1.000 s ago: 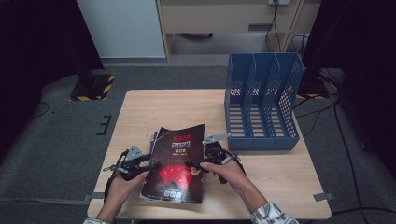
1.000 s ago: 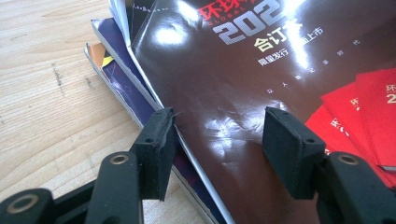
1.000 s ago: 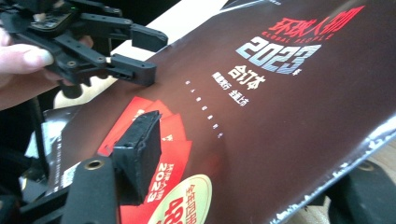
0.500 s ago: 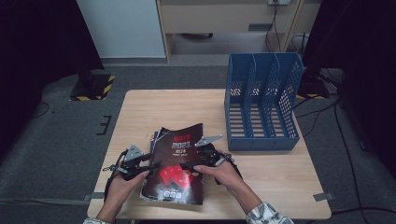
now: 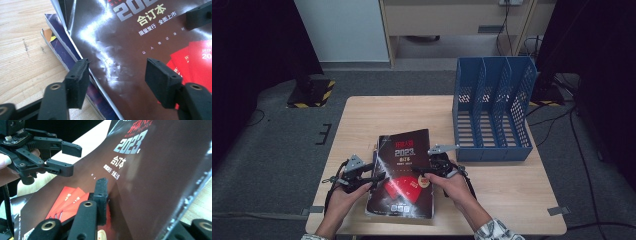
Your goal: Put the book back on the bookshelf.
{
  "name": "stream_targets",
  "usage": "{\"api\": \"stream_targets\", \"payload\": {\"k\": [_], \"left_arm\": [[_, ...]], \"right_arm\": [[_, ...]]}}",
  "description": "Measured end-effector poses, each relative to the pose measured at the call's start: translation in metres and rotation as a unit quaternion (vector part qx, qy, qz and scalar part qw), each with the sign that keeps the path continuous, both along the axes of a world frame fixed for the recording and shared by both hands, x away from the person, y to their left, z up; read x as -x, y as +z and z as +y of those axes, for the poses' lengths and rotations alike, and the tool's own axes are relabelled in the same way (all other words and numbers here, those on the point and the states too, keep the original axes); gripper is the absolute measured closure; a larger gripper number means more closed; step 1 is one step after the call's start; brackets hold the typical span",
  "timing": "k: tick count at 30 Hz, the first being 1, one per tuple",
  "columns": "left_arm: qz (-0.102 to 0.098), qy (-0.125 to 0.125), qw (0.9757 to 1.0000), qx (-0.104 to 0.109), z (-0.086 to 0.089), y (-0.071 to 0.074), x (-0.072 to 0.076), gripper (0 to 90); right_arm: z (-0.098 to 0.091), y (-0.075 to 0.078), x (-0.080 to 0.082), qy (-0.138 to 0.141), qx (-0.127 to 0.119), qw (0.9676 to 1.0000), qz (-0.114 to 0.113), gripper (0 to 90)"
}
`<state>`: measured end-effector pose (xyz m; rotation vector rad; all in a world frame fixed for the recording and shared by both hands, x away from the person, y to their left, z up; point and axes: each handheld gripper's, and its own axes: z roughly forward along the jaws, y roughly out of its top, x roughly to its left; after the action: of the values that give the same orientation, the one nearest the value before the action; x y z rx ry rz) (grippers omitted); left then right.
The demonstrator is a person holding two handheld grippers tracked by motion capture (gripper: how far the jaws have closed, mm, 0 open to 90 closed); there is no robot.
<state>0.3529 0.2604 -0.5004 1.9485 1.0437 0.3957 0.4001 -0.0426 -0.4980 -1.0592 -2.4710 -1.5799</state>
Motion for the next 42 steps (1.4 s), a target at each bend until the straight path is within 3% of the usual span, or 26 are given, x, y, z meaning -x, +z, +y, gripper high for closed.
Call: {"api": "stream_targets", "payload": {"k": [8, 17, 24, 27, 31, 37, 42], "left_arm": [[-0.016, 0.012, 0.9997, 0.013, 0.003, 0.007, 0.0, 28.8], [-0.055, 0.035, 0.9976, 0.022, 0.008, 0.024, -0.006, 18.9], [-0.045, 0.056, 0.9958, 0.058, 0.01, 0.036, -0.025, 17.2], [-0.052, 0.066, 0.9926, 0.087, 0.007, 0.031, -0.023, 16.2], [-0.038, 0.042, 0.9969, 0.055, -0.004, 0.017, -0.017, 15.4], [-0.036, 0.024, 0.9974, 0.058, -0.008, 0.013, -0.013, 15.0], [-0.019, 0.009, 0.9984, 0.053, -0.013, 0.006, -0.018, 14.9]], "right_arm": [[0.0, 0.007, 0.003, 0.001, -0.01, 0.9994, -0.033, 79.0], [0.0, 0.019, 0.003, -0.005, -0.009, 0.9969, -0.078, 81.2], [-0.004, 0.029, -0.009, -0.024, -0.014, 0.9949, -0.097, 82.2], [-0.005, 0.031, -0.01, -0.024, -0.018, 0.9935, -0.109, 82.2], [-0.008, 0.033, -0.003, -0.028, -0.031, 0.9911, -0.126, 82.4], [-0.009, 0.036, -0.001, -0.028, -0.037, 0.9895, -0.137, 82.6], [-0.008, 0.037, -0.002, -0.025, -0.039, 0.9885, -0.144, 83.0]]}}
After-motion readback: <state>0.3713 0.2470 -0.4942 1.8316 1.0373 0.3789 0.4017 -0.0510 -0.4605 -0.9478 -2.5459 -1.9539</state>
